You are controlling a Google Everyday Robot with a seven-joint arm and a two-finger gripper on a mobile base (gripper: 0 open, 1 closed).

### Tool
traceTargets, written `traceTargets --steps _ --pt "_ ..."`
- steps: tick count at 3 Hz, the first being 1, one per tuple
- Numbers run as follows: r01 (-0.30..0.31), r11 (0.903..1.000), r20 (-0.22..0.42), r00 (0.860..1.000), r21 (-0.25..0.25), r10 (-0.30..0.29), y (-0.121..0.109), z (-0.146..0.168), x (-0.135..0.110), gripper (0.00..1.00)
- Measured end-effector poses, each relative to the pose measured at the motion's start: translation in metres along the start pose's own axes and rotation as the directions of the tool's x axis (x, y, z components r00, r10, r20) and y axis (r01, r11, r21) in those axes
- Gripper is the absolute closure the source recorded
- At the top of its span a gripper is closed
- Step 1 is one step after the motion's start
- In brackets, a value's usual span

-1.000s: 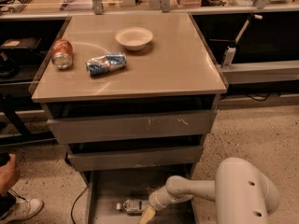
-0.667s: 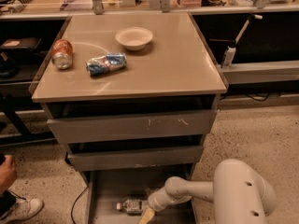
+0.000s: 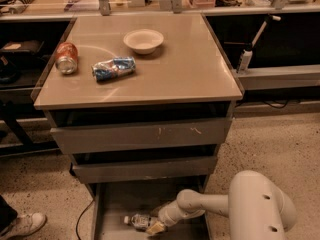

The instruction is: Pick blue plastic bottle from bottom drawer and place on counter

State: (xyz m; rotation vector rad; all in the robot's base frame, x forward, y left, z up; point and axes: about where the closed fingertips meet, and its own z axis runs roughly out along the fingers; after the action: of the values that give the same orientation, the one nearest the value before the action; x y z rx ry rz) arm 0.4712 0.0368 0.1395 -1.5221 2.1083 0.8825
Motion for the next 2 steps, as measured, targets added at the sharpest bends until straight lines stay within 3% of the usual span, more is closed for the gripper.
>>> traceTargets --steps 2 --pt "0.0 1.0 0.0 1.0 0.0 0.0 0.0001 0.0 0.0 0.89"
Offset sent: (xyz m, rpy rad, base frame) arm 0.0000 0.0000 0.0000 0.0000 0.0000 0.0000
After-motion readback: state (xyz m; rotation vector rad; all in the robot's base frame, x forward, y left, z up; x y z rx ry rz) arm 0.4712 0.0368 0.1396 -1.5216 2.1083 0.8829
